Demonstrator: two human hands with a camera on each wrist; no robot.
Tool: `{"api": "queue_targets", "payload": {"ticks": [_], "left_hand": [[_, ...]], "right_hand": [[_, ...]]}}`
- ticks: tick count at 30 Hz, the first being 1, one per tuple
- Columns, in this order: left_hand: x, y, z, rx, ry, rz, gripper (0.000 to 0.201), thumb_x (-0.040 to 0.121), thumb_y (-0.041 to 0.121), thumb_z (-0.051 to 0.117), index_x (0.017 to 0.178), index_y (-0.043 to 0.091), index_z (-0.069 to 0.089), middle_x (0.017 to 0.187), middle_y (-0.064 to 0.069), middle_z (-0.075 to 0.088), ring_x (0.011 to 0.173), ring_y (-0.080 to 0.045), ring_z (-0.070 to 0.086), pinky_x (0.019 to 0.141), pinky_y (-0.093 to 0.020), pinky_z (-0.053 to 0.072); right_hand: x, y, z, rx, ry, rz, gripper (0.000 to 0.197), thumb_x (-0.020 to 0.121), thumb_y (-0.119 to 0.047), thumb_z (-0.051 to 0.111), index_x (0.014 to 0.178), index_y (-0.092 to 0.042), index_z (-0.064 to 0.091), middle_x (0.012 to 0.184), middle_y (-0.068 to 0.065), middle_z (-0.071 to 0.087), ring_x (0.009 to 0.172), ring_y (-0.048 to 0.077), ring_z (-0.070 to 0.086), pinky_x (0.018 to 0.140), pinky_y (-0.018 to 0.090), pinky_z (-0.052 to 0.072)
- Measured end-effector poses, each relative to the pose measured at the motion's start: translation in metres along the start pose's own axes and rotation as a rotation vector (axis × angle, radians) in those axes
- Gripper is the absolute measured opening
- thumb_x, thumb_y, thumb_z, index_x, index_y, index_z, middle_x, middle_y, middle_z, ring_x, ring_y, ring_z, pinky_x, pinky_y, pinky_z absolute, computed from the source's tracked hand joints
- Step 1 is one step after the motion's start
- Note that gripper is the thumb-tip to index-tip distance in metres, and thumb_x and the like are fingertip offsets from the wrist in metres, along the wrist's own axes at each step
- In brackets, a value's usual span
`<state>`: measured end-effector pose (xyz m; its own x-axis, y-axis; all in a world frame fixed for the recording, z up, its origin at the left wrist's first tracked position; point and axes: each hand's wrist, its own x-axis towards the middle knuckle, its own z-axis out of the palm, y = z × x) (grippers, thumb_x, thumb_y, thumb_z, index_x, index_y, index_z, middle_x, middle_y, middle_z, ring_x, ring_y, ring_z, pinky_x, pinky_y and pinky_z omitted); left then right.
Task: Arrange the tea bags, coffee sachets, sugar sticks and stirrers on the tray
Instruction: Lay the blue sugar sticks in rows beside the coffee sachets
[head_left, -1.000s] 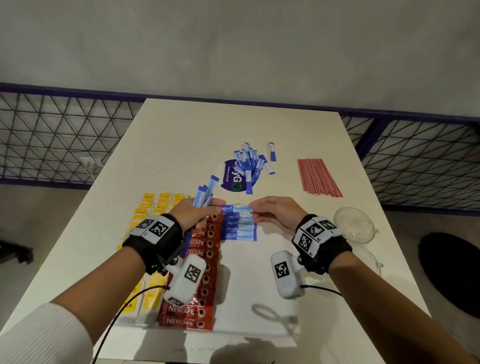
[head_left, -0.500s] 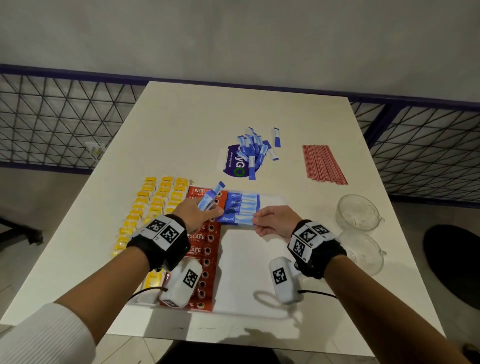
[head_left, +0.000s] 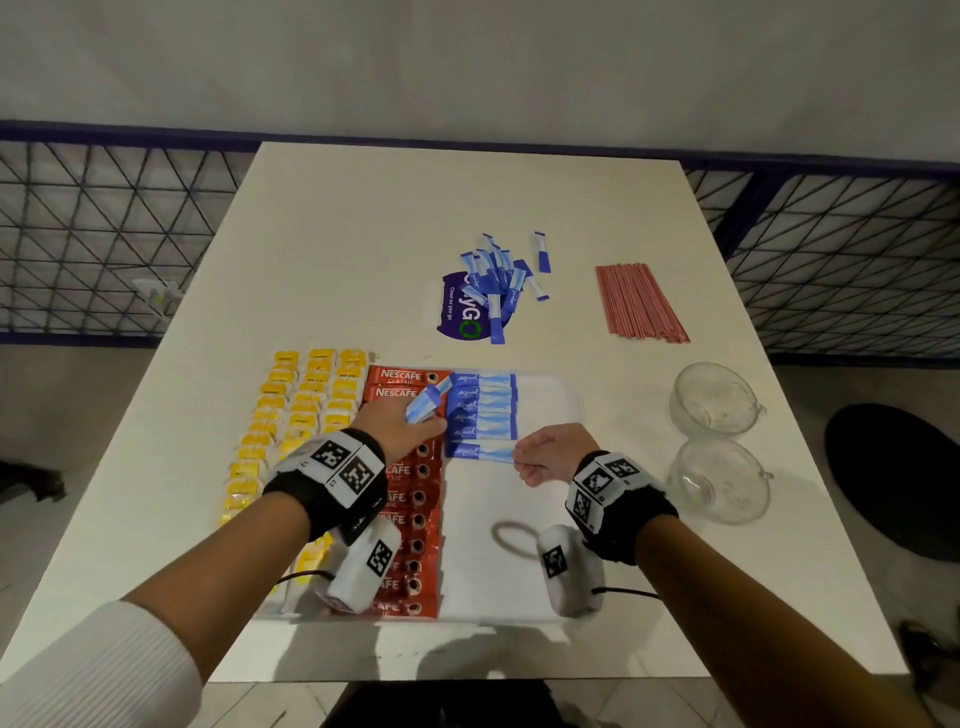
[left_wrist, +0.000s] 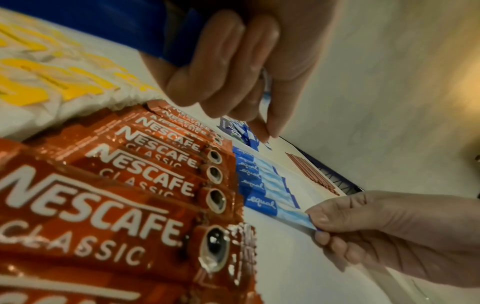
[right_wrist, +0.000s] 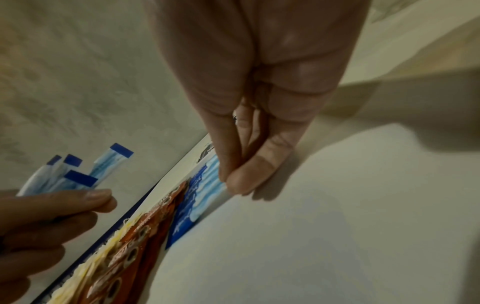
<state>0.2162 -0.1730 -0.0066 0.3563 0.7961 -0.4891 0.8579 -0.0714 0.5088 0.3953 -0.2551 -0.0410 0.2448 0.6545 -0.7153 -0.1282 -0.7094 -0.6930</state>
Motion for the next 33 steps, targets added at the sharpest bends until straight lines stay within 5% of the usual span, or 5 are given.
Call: {"api": "queue_targets", "payload": {"ticks": [3, 7, 12, 22, 33], "left_hand": [[0.003, 0.0, 0.002, 0.004, -0.01, 0.012, 0.02, 0.091, 0.033, 0.055, 0.085, 0.013, 0.055, 0.072, -0.003, 0.051, 0.067, -0.018, 0.047, 0.05, -0.018, 0.028], [0.006, 0.0, 0.005, 0.012, -0.041, 0.034, 0.021, 0.091, 0.033, 0.055, 0.098, 0.013, 0.059, 0.077, -0.001, 0.052, 0.077, -0.019, 0.049, 0.051, -0.017, 0.028], [0.008, 0.0, 0.008, 0.0, -0.07, 0.038, 0.024, 0.092, 0.033, 0.054, 0.103, 0.012, 0.06, 0.064, 0.006, 0.043, 0.058, -0.009, 0.042, 0.05, -0.019, 0.026], [0.006, 0.001, 0.006, 0.019, -0.095, 0.051, 0.019, 0.093, 0.03, 0.054, 0.09, 0.011, 0.053, 0.063, 0.004, 0.043, 0.055, -0.007, 0.04, 0.049, -0.018, 0.026], [0.002, -0.002, 0.001, -0.054, -0.149, 0.071, 0.018, 0.094, 0.033, 0.052, 0.081, 0.02, 0.052, 0.068, 0.006, 0.047, 0.06, -0.007, 0.043, 0.054, -0.018, 0.03]], "right_hand": [[0.005, -0.002, 0.003, -0.05, 0.038, 0.017, 0.018, 0.079, 0.009, 0.065, 0.066, -0.001, 0.057, 0.058, 0.012, 0.057, 0.04, 0.014, 0.052, 0.043, 0.02, 0.048], [0.011, -0.003, 0.006, -0.107, 0.066, 0.037, 0.017, 0.075, 0.003, 0.072, 0.065, -0.004, 0.061, 0.063, 0.014, 0.059, 0.054, 0.022, 0.054, 0.067, 0.032, 0.053], [0.016, 0.0, 0.006, -0.153, 0.078, 0.043, 0.014, 0.075, -0.003, 0.074, 0.069, -0.006, 0.061, 0.067, 0.012, 0.061, 0.059, 0.023, 0.056, 0.08, 0.036, 0.055], [0.018, -0.005, 0.007, -0.144, 0.088, 0.085, 0.019, 0.079, -0.002, 0.07, 0.066, -0.003, 0.056, 0.063, 0.014, 0.058, 0.051, 0.02, 0.05, 0.056, 0.027, 0.046], [0.017, -0.008, 0.004, -0.072, 0.098, 0.052, 0.027, 0.085, -0.008, 0.066, 0.068, -0.007, 0.044, 0.057, 0.011, 0.05, 0.048, 0.02, 0.044, 0.047, 0.026, 0.04]]}}
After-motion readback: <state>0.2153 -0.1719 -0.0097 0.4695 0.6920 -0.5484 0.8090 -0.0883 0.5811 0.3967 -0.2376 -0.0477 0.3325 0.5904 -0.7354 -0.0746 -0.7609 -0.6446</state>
